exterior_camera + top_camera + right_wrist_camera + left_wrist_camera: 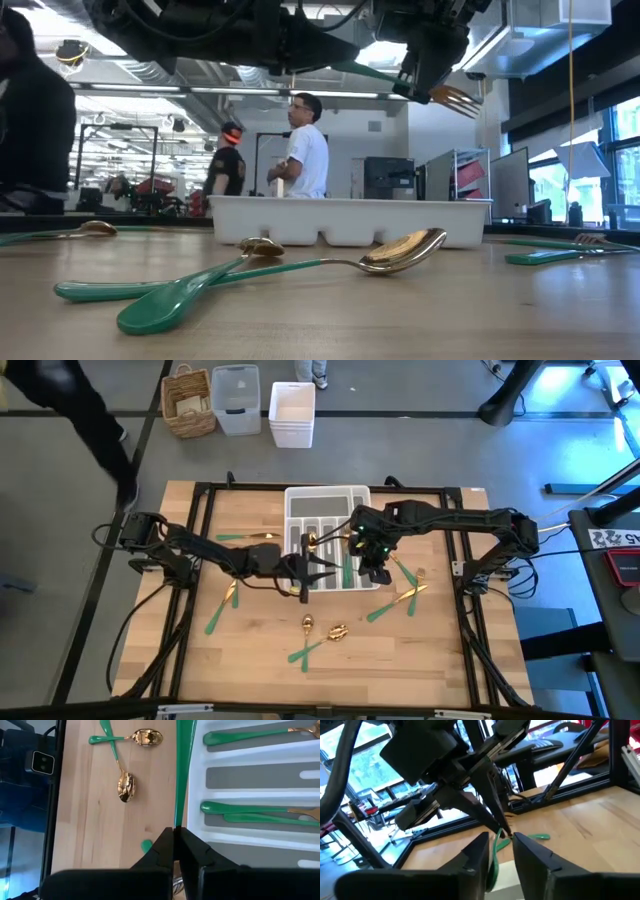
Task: Sort silverware
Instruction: Put the top fork into the silverware organizer
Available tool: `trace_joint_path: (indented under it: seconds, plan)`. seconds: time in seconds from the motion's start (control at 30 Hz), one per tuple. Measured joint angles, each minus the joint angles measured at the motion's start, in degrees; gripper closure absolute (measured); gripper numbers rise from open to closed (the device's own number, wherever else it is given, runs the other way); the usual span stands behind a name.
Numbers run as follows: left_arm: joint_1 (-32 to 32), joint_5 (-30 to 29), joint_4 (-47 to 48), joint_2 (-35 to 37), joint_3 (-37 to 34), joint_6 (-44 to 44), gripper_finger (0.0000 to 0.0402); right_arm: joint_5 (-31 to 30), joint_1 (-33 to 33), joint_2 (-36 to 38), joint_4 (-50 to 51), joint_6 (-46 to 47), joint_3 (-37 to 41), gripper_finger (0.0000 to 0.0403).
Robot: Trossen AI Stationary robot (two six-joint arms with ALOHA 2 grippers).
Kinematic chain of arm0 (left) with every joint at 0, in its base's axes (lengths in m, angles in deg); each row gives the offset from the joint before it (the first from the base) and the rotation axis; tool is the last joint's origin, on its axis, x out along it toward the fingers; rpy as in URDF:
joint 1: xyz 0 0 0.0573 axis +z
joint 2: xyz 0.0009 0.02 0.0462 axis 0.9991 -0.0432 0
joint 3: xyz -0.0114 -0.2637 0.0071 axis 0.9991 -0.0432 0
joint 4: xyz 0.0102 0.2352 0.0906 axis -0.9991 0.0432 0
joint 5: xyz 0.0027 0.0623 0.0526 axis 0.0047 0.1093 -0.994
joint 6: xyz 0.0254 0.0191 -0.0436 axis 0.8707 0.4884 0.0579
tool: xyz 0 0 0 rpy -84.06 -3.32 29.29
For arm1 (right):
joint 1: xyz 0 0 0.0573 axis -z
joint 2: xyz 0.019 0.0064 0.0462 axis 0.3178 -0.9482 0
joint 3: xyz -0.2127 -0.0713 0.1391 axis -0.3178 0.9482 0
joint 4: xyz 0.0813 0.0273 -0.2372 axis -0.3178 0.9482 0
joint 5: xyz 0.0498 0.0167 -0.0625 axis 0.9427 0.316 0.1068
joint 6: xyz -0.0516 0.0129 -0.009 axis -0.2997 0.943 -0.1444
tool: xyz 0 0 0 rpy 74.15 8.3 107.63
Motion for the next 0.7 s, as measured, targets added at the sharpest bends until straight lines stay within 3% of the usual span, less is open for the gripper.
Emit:
trace_joint_path:
  seconds: [0.33, 0.7]
  plan:
    - [0.7, -0.5, 4.6, 0.0, 1.2, -1.2, 0.0370, 0.0, 0.0, 0.0, 0.1, 0.0, 0.0, 0.0390]
    - [1.0, -0.8, 7.3, 0.0, 1.2, -1.8, 0.0339, 0.0, 0.0, 0.0, -0.1, -0.2, 0.0, 0.0390]
